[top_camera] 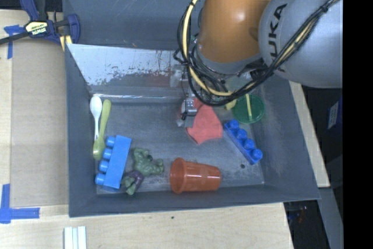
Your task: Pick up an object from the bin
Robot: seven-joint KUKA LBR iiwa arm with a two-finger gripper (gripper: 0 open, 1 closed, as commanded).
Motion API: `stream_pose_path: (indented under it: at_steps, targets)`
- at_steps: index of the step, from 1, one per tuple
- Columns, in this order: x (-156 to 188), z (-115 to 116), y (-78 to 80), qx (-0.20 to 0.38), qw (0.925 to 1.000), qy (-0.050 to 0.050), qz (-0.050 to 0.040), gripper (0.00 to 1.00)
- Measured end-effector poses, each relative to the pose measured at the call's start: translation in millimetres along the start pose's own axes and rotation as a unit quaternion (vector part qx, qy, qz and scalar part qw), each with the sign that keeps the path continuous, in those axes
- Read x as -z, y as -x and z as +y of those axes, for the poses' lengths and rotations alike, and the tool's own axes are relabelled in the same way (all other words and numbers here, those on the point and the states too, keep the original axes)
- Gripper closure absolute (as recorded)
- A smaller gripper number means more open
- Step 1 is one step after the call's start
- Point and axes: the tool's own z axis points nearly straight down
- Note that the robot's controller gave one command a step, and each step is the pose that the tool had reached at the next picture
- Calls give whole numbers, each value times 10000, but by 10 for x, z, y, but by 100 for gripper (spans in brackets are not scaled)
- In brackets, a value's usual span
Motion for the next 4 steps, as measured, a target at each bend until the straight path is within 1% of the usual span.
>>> stream_pose_path:
  at_steps: [1,2,3,4]
  targets:
    - [50,-5,16,-10,10000,3,-43,0]
    - [-342,-394,-43,374,9993,3,-60,0]
    - [-362,-574,-95,865,9962,2,-58,0]
    - [-880,-822,185,688,9976,-6,-95,0]
